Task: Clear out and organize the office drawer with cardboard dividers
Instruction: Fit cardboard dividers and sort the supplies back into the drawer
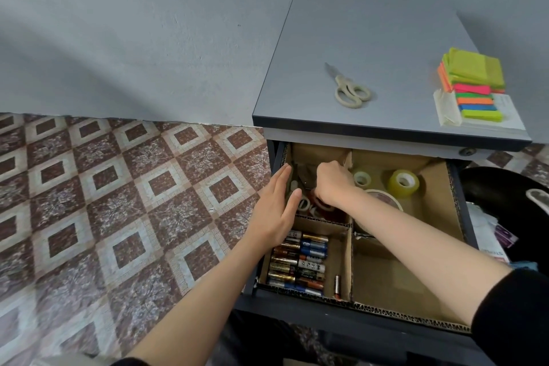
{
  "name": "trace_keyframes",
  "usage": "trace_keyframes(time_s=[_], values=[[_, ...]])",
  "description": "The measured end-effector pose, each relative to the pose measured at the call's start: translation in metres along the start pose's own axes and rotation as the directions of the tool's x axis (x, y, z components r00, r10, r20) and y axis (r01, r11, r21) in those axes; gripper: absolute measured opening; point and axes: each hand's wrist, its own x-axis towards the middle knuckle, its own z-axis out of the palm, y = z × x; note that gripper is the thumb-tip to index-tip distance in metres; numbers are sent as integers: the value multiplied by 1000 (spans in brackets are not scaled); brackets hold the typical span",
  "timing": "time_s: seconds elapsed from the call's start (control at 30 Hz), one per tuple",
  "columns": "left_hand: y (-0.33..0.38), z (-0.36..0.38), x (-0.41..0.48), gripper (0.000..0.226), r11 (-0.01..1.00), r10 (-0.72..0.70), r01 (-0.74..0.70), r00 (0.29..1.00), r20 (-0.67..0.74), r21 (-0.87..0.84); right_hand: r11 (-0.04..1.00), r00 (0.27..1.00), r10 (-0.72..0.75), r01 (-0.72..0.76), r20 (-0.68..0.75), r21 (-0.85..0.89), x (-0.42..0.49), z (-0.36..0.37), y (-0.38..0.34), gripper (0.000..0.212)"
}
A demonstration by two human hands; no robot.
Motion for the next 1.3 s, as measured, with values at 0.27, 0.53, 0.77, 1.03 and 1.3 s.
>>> trace_keyframes(time_s=[0.27, 0.53, 0.77, 1.03, 1.3], values=[[2, -1, -1, 65, 1000, -10, 10, 1000, 2, 9, 965, 987, 18, 24, -158, 260, -16, -23, 20, 12], [10, -5, 1, 59, 998, -65, 65, 998, -5, 26, 905, 948, -24, 155, -316, 397, -52, -64, 51, 16], [50, -18, 34, 25, 994, 33, -13, 983, -180, 108, 859, 932, 50, 143, -359, 492, -76, -80, 91, 17], [119, -34, 88, 25, 992, 118, -105, 963, -243, 65, 834, 925, 103, 120, -365, 539, -81, -78, 111, 13], [129, -18, 145, 26, 982, -30, 75, 968, -248, 174, 818, 943, 98, 106, -319, 565, -73, -58, 128, 10]])
